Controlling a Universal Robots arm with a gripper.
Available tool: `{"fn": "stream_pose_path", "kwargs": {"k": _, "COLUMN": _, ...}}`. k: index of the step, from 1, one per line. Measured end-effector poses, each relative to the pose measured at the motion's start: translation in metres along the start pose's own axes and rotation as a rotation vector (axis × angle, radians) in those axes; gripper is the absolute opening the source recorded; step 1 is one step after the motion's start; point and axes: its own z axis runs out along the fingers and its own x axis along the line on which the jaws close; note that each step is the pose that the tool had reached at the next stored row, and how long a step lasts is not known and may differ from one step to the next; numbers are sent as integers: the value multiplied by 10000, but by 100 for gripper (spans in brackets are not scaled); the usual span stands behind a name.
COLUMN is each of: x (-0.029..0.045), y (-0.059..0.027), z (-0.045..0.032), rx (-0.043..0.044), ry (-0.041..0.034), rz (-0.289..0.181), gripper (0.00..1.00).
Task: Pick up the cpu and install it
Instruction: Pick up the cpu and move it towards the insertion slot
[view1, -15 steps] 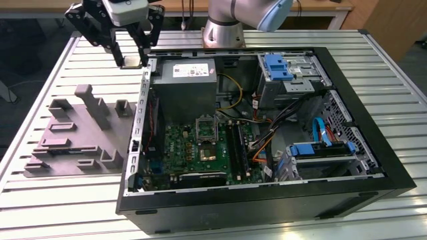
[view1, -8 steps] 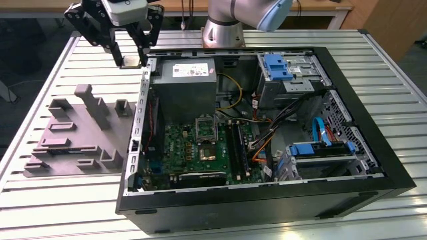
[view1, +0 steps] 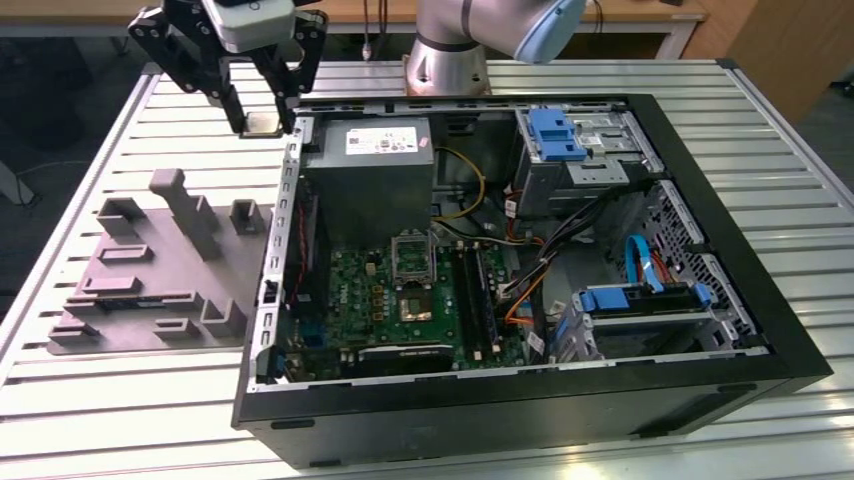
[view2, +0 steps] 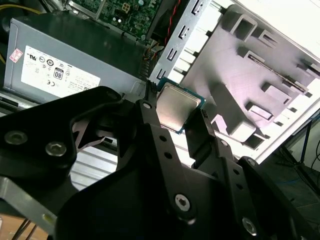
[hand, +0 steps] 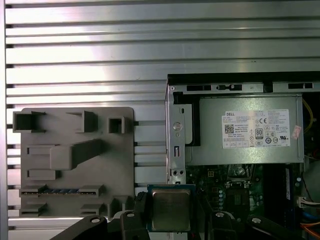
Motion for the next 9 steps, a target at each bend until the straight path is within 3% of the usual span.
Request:
{"fn": "stream_pose_path", "kwargs": {"k": 4, "x": -8, "y": 0, "z": 0, "rx": 0, "ry": 0, "rz": 0, "gripper": 47}}
{"fn": "stream_pose_path", "kwargs": {"k": 9, "x": -73, "y": 3, "z": 0, "rx": -1, "ry": -1, "rz": 1, "gripper": 47}}
